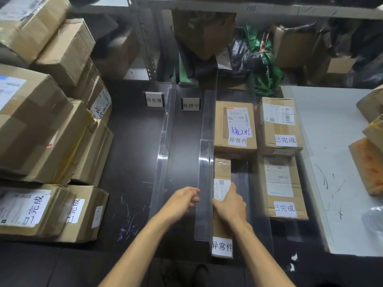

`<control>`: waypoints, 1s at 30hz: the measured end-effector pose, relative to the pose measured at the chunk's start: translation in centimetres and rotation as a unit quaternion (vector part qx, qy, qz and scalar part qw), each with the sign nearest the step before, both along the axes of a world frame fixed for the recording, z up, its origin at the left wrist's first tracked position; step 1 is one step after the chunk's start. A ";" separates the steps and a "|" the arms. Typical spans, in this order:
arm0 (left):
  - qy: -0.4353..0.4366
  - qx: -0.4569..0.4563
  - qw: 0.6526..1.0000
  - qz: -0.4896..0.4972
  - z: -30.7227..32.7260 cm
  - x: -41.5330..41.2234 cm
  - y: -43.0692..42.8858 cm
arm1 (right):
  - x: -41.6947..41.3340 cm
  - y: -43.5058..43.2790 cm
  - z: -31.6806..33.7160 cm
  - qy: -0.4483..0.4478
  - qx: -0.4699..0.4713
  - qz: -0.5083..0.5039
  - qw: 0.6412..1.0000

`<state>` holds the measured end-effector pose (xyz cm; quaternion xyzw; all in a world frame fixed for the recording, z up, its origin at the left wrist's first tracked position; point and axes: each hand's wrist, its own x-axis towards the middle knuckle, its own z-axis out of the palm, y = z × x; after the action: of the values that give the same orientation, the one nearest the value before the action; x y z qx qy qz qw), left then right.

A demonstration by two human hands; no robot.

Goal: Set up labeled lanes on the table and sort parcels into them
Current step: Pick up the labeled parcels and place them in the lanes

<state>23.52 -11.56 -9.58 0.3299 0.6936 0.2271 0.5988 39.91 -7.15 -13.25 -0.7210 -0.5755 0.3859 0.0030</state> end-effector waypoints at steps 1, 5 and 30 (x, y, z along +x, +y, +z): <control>0.001 0.000 1.000 -0.002 0.0 -0.1 0.0 | -0.1 0.2 0.1 0.002 -0.001 0.000 1.000; -0.003 -0.001 1.000 -0.001 0.2 -0.3 0.2 | -0.1 0.4 0.1 0.018 -0.001 -0.001 1.000; -0.010 0.155 0.984 0.087 14.7 -3.4 0.0 | -6.3 1.7 16.7 0.244 0.152 0.078 0.955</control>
<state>20.14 -11.51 5.08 0.3548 0.6701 0.3865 0.5250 33.59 -5.45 3.42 -0.5490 -0.6635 0.4568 0.2227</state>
